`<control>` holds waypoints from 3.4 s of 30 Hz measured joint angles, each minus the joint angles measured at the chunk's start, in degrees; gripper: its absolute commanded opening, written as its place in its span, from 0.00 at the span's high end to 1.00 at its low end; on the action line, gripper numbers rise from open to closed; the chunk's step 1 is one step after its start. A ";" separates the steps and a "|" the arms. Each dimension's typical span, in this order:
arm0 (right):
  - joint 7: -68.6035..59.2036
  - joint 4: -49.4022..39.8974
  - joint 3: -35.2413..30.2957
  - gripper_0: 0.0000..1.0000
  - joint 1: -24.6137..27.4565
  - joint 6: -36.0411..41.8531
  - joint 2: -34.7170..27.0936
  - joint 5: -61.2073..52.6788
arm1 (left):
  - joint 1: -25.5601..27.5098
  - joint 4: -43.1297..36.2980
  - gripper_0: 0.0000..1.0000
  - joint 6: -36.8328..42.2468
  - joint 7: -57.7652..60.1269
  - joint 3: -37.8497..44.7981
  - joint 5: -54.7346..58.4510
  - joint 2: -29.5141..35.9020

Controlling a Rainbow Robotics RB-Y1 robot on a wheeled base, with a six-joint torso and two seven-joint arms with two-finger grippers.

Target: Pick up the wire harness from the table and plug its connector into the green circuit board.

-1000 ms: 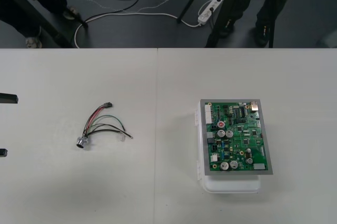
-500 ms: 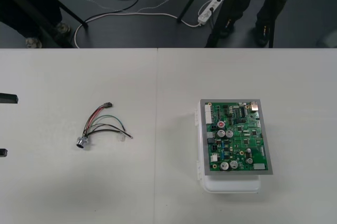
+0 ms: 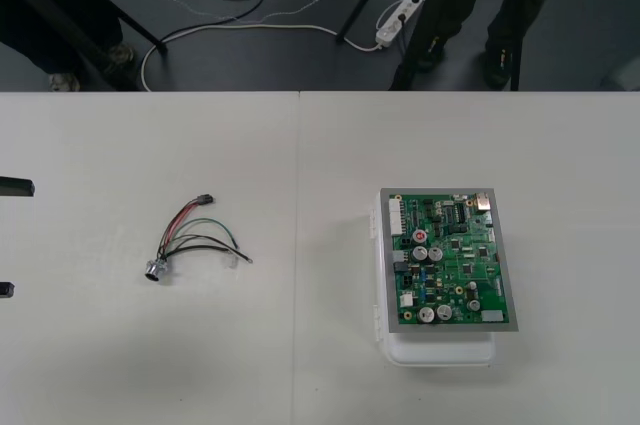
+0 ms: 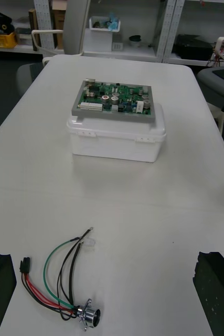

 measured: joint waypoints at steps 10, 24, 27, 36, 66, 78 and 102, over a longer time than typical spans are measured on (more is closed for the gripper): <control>0.00 0.00 0.00 0.00 0.00 0.00 0.00 0.00 | 0.00 0.00 0.00 0.00 0.00 0.00 0.00 0.00; 0.00 0.41 1.13 0.00 0.04 1.31 0.00 0.02 | 0.00 0.00 0.00 0.00 0.00 0.00 0.00 0.00; 0.00 0.42 1.13 0.00 0.04 1.87 0.00 0.02 | 0.00 0.00 0.00 0.00 0.00 0.00 0.00 0.00; 0.00 0.42 1.62 0.00 0.05 4.68 -0.02 -1.94 | 0.39 0.02 0.00 0.00 0.00 -0.27 -0.31 -0.11; 16.45 5.44 19.63 0.00 3.42 12.49 -4.38 -20.65 | 7.20 -8.31 0.00 0.09 3.44 -0.86 -9.70 0.35; 28.82 17.44 36.60 0.00 -7.63 6.14 -5.11 -26.53 | 12.63 -17.43 0.00 6.10 16.44 -0.86 -17.85 0.45; 36.04 19.68 44.03 0.00 -12.07 4.33 -5.10 -29.98 | 16.00 -32.99 0.00 14.82 59.57 -4.19 -48.63 -4.45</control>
